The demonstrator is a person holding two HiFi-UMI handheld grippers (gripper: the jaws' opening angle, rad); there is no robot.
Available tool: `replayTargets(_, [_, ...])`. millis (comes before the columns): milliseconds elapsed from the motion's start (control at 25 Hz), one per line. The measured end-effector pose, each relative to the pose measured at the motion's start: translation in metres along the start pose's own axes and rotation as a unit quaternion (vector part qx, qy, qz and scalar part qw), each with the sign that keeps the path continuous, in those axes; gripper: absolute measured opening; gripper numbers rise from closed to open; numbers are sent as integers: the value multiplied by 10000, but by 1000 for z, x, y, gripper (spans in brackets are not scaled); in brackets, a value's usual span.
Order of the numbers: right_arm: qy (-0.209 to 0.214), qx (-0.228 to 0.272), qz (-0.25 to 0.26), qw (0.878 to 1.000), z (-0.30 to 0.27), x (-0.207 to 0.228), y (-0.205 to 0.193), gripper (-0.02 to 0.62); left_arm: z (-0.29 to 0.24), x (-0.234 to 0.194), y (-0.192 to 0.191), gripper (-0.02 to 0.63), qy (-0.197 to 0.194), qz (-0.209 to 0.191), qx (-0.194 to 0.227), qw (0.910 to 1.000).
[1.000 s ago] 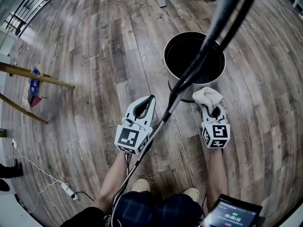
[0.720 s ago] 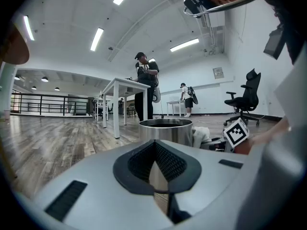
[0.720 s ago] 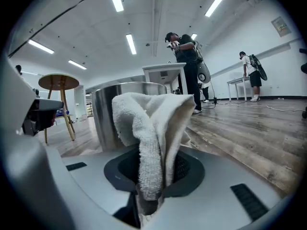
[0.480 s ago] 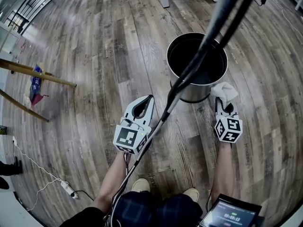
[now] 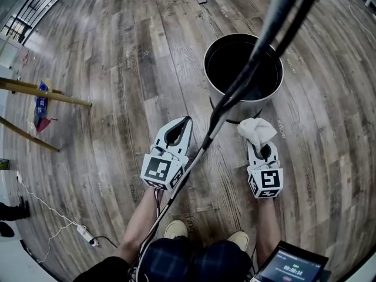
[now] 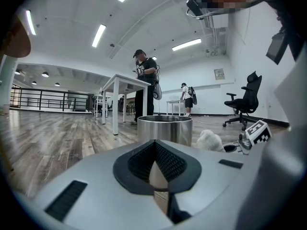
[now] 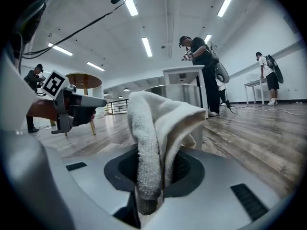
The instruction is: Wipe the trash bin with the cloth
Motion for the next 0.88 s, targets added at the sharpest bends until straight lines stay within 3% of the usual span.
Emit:
replayTargets(520, [991, -376, 326, 9938, -96, -92, -26, 91, 2, -15, 3, -3, 36, -122, 84, 9999])
replayTargets(880, [767, -535, 249, 9953, -130, -86, -30, 91, 10, -22, 0, -3, 104, -61, 88, 9999])
Point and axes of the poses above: the fingertips, and each gripper's own axes: z backward along the fingers, x to its right, y out of its top, the point moved 8 cm from there along z, backward along the fingers, and after that the axes turned 5 degrees about x, right-handed, at the moved point
